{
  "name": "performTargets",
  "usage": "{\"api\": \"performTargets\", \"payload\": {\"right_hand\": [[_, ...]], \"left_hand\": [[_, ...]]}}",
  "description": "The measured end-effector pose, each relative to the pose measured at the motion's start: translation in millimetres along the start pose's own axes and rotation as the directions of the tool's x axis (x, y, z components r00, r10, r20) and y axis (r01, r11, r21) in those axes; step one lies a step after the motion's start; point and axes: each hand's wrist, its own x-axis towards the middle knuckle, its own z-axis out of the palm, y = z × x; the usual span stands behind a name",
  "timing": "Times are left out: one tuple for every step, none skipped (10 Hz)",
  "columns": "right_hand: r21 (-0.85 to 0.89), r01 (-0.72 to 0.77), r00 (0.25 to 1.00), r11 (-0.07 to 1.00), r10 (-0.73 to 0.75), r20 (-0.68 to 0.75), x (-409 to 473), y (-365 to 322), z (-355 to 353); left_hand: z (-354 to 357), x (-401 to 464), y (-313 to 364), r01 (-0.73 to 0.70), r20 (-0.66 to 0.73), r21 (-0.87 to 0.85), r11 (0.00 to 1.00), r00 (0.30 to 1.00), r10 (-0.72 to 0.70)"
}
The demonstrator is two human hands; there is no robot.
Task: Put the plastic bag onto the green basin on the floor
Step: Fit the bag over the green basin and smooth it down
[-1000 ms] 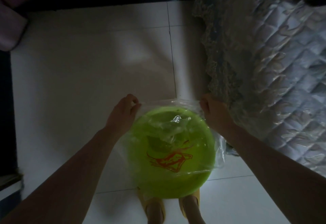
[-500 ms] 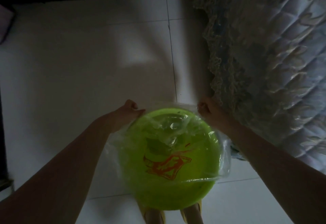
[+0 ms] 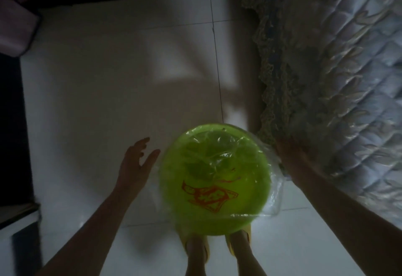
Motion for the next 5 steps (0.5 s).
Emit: {"api": "performTargets", "payload": {"right_hand": [[-0.175,0.394,0.904,0.902,-0.415,-0.107,-48,13,-2],[-0.385,0.685,0.703,0.618,-0.700,0.126,-103,28,7],[-0.559,0.764,0.596,0.322,-0.686,0.418,-130,51,23],[-0.644,0.712,0.617,0.281,-0.688,0.382,-133,67,35],[-0.682,0.694,0.566,0.230,-0.760,0.320,-131,77,40]], "left_hand": [[-11,-36,-1,-0.431,-0.045,0.249,0.867,0.890,0.454],[-5,-77,6,-0.653,0.183,0.374,0.659,0.748,0.637],[10,-103,5,-0.728,0.447,0.477,0.493,0.684,0.577],[14,-110,3,-0.662,0.466,0.578,0.477,0.748,0.472],[15,-113,-3,-0.645,0.414,0.616,0.451,0.753,0.512]]}}
